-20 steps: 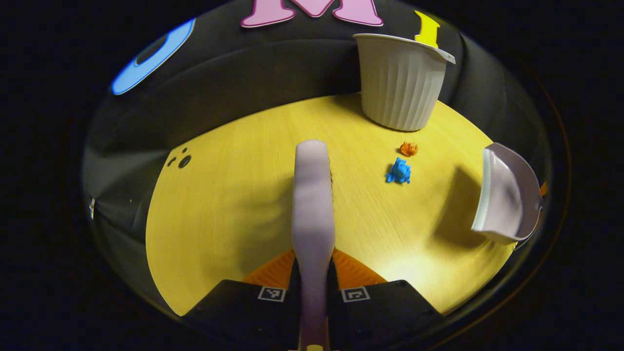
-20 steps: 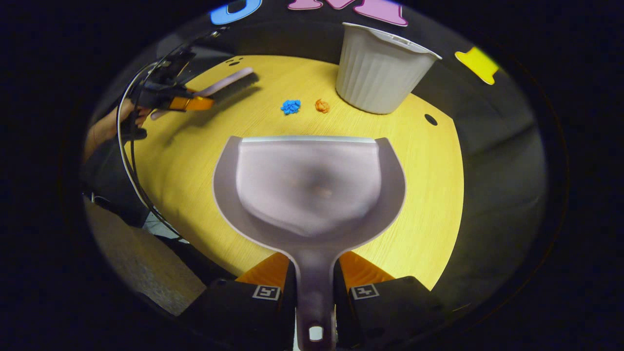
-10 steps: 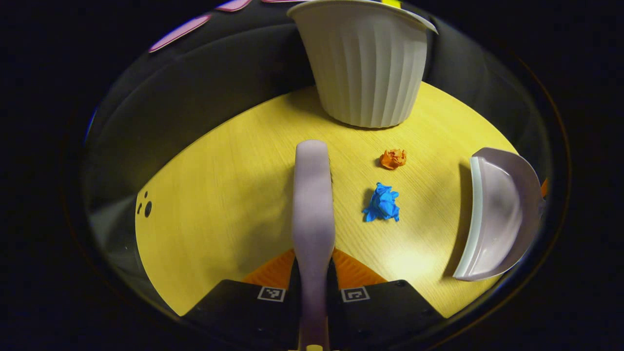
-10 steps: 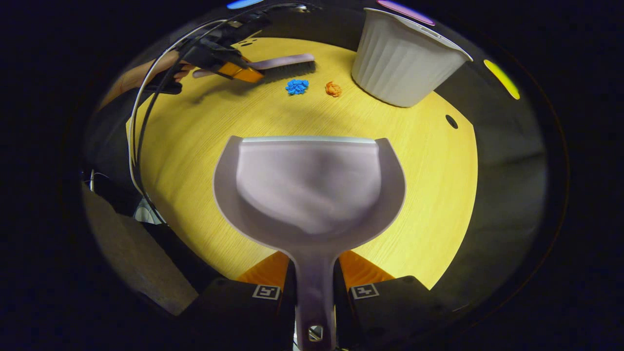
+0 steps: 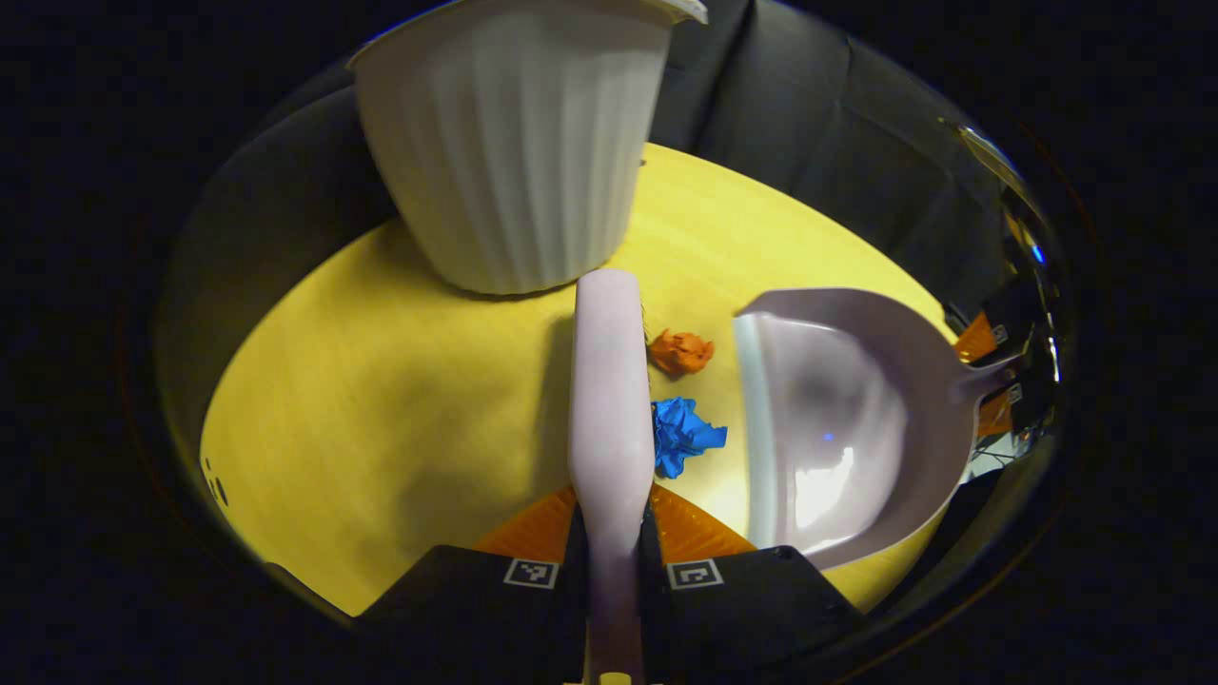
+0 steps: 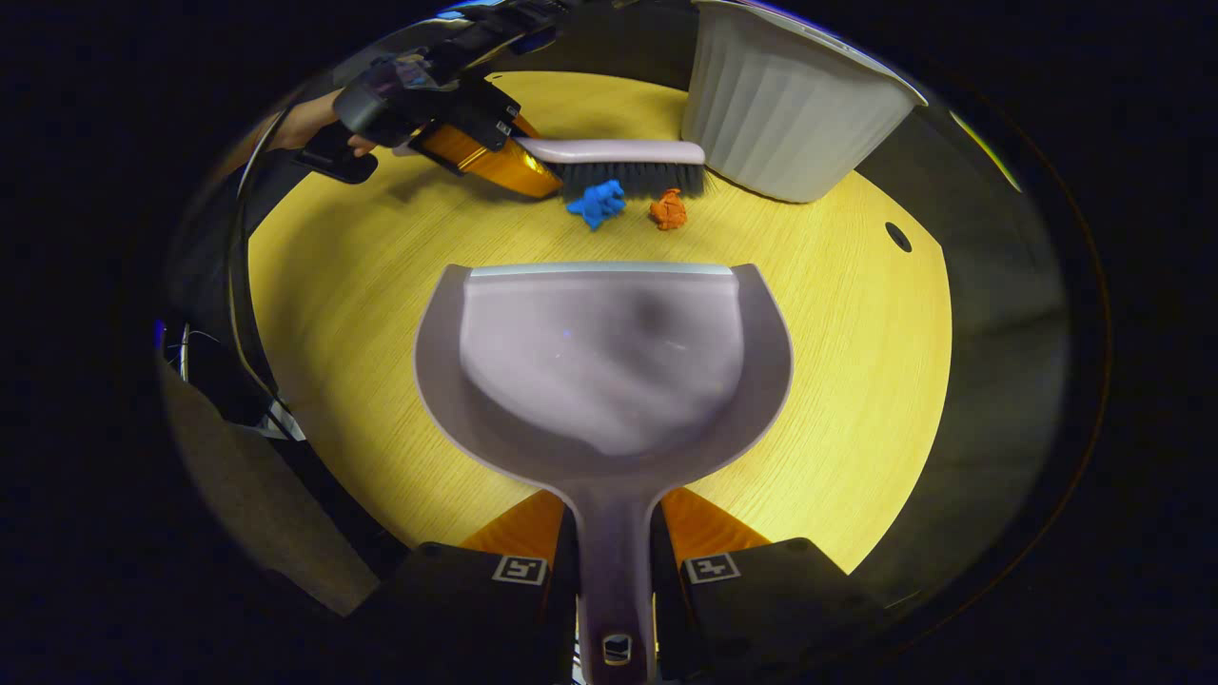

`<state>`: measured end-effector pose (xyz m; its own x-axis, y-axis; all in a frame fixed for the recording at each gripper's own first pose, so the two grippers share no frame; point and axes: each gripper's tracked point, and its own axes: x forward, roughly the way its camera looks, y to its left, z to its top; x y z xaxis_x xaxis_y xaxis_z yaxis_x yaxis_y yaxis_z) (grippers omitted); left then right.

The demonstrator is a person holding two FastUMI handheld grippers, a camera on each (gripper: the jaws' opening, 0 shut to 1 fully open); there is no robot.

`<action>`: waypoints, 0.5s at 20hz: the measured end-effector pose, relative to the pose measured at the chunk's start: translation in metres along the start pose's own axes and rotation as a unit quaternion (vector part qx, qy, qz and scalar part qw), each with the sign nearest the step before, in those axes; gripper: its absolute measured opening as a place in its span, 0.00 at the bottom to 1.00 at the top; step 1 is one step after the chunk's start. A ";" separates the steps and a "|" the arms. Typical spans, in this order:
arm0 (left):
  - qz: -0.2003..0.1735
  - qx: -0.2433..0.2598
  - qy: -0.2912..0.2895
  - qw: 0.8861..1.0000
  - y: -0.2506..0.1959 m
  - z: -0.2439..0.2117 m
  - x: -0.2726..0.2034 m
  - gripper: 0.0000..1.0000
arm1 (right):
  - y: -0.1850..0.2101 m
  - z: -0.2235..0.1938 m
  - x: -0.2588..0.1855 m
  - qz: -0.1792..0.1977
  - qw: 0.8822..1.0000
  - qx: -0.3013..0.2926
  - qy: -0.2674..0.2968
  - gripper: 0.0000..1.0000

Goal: Pick up the small broom and dustpan from the desktop, sweep the trash into the dustpan with the broom, and then empty the trash into the garbage bin.

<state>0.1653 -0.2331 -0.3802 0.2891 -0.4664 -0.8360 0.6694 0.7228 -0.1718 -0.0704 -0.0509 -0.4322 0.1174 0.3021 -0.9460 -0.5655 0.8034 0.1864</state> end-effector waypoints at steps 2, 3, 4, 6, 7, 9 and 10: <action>-0.040 0.006 0.001 0.999 -0.024 0.003 -0.001 0.27 | 0.002 -0.002 0.000 0.003 1.000 0.002 0.001 0.38; -0.063 0.005 0.002 0.998 -0.040 0.004 0.002 0.27 | 0.001 -0.002 0.001 0.005 1.000 0.004 0.002 0.38; -0.082 0.000 0.003 0.997 -0.052 0.004 -0.001 0.27 | 0.001 -0.002 0.001 0.006 1.000 0.004 -0.002 0.33; -0.100 -0.014 0.002 0.995 -0.069 0.004 -0.006 0.25 | 0.001 0.000 0.001 0.008 1.000 0.006 -0.020 0.35; -0.090 -0.020 -0.003 0.996 -0.070 0.005 -0.006 0.27 | 0.001 0.003 0.002 0.008 0.999 0.014 -0.034 0.37; -0.067 -0.038 -0.021 0.997 -0.071 0.008 -0.017 0.27 | -0.001 0.001 0.004 0.007 0.998 0.050 -0.047 0.38; -0.060 -0.050 -0.033 0.996 -0.071 0.009 -0.025 0.29 | -0.001 0.002 0.005 0.006 0.997 0.065 -0.052 0.38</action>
<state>0.1170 -0.2775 -0.3421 0.2565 -0.5829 -0.7710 0.6316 0.7049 -0.3228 -0.0674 -0.0492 -0.4368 0.1979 0.3587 -0.9123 -0.4582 0.8566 0.2374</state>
